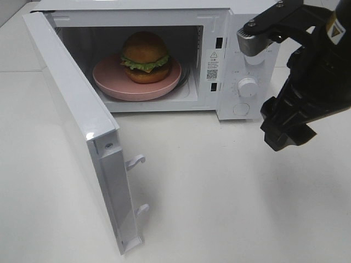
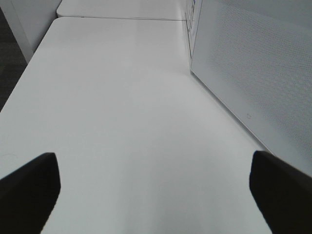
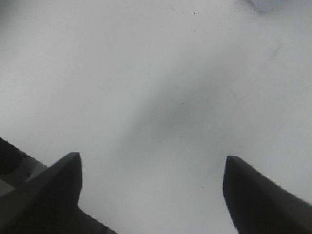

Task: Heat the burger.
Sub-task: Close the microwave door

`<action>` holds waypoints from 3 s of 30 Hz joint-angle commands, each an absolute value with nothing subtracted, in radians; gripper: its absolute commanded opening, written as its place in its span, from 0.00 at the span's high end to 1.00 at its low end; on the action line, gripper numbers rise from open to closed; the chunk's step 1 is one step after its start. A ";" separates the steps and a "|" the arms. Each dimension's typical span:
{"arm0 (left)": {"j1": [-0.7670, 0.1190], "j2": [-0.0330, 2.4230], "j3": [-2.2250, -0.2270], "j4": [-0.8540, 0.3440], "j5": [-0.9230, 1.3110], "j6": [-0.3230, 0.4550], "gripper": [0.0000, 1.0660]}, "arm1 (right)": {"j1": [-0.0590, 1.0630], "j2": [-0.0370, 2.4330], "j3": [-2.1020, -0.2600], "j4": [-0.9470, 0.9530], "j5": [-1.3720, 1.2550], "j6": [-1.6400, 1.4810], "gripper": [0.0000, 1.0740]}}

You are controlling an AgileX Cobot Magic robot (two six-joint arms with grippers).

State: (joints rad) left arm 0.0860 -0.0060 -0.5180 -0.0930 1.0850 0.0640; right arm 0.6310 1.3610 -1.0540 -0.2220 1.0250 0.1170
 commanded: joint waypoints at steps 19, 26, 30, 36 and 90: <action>0.080 -0.020 -0.517 -0.092 1.069 0.063 0.08 | 0.526 1.057 -0.814 -0.137 1.019 0.173 0.29; 0.080 -0.020 -0.517 -0.092 1.069 0.063 0.08 | 0.372 0.924 -0.722 -0.134 0.986 0.173 0.29; 0.080 -0.020 -0.517 -0.092 1.069 0.063 0.08 | 0.305 0.831 -0.664 -0.136 0.946 0.173 0.29; 0.080 -0.020 -0.517 -0.092 1.069 0.063 0.08 | 0.214 0.633 -0.562 -0.136 0.890 0.171 0.29; 0.080 -0.008 -0.517 -0.092 1.069 0.063 0.08 | 0.142 -0.031 -0.494 -0.108 0.963 0.172 0.29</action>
State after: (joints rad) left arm 0.0860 -0.0060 -0.5180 -0.0930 1.0850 0.0640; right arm 0.1480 -0.0040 -0.4950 -0.1060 0.9700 0.1660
